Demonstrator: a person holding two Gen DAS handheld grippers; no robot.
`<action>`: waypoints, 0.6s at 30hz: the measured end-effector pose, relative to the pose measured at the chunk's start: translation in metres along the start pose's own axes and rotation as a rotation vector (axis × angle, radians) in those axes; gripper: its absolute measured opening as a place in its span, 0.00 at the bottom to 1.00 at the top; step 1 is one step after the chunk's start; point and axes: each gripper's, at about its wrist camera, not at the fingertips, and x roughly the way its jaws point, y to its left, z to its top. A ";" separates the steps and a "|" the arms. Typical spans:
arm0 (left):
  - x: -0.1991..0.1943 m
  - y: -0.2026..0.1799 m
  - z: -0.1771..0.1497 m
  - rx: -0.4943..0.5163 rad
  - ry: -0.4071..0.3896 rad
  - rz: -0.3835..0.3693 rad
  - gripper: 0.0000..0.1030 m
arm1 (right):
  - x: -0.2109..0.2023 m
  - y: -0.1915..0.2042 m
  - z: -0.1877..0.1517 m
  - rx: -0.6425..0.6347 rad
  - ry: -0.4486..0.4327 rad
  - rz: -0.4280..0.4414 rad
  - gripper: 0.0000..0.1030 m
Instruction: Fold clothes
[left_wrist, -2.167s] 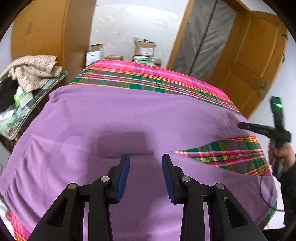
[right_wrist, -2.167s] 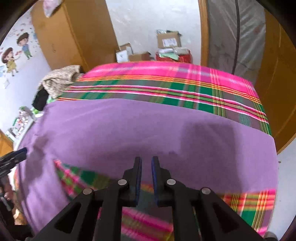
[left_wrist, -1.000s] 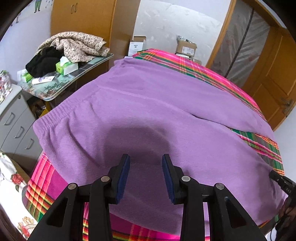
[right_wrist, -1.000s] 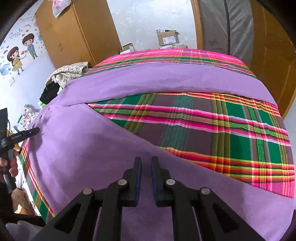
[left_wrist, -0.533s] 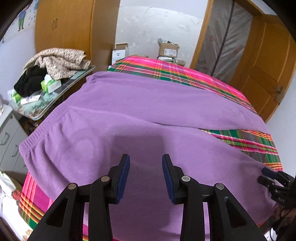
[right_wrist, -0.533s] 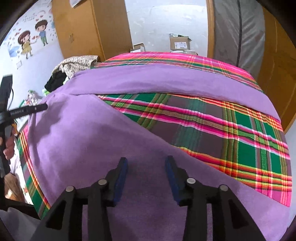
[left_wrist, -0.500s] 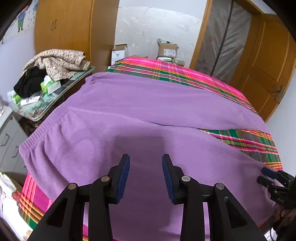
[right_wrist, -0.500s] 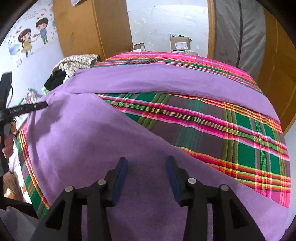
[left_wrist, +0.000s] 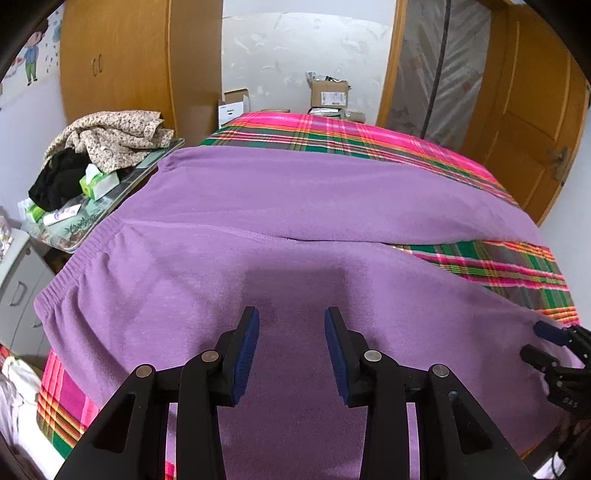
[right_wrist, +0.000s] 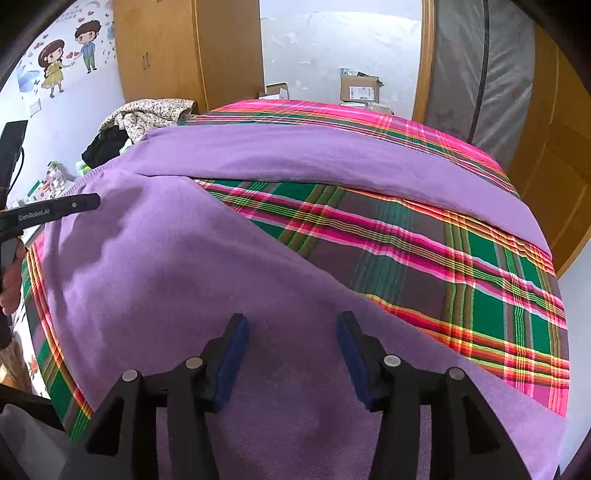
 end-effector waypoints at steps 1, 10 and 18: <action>0.001 -0.001 0.000 0.003 0.000 0.001 0.37 | 0.000 -0.001 0.000 0.002 -0.001 0.000 0.49; 0.009 -0.011 -0.003 0.030 0.018 -0.012 0.37 | -0.006 -0.020 0.000 0.107 -0.009 -0.035 0.36; 0.007 -0.002 -0.002 0.017 0.015 0.031 0.37 | -0.013 -0.035 -0.001 0.162 -0.027 -0.048 0.31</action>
